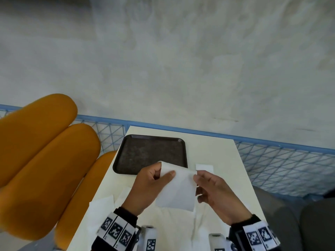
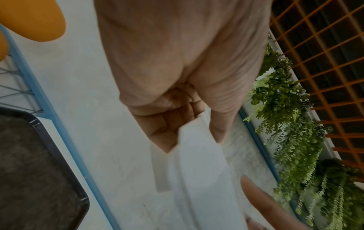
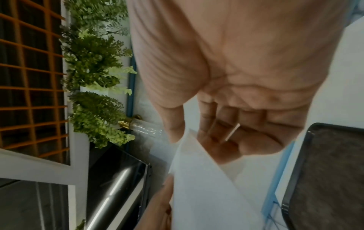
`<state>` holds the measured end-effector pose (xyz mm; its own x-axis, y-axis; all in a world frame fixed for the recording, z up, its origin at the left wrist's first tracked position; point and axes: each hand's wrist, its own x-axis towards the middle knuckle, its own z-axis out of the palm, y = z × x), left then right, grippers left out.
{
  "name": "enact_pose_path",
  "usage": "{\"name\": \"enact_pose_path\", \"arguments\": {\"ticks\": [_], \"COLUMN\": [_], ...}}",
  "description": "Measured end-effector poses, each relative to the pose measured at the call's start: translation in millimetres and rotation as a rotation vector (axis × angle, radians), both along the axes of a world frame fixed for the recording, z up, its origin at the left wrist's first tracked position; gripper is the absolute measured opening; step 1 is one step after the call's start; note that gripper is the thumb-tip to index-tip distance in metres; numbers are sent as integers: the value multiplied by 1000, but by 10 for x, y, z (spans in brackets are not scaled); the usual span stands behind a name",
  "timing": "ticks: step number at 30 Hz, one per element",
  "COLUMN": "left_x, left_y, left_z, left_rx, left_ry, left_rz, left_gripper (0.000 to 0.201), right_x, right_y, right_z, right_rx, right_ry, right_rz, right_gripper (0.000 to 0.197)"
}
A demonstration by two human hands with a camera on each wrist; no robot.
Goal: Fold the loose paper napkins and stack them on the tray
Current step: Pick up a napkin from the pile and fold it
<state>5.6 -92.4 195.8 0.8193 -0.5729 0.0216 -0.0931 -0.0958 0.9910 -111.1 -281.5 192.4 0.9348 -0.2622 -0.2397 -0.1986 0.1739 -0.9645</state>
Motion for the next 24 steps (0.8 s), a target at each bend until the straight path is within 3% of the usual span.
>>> {"name": "enact_pose_path", "arguments": {"ticks": [3,8,10,14,17,19,21,24], "left_x": [-8,-13,-5,2,-3,14,32,33], "left_y": [29,62,85,102,101,113,139,158], "left_z": [35,102,124,138,140,129,128,163], "left_rx": [-8,-26,-10,9,7,33,56,18], "left_ry": [2,-43,-54,-99,-123,-153,-221,-270], "left_rz": [-17,-21,-11,-10,-27,0,13,33], "left_gripper": [10,12,11,15,25,7,37,42], "right_x": [43,69,82,91,70,60,59,73], "right_y": [118,215,248,295,270,257,261,237], "right_z": [77,188,229,260,211,202,216,230], "right_rx": [-65,-155,-215,-244,-534,-662,-705,-759], "right_ry": [-111,-190,-224,-286,-288,-309,-331,-353], "right_rz": [-68,-139,-199,-211,-177,-192,-223,-268], "right_gripper": [18,8,17,58,40,25,21,20]}}
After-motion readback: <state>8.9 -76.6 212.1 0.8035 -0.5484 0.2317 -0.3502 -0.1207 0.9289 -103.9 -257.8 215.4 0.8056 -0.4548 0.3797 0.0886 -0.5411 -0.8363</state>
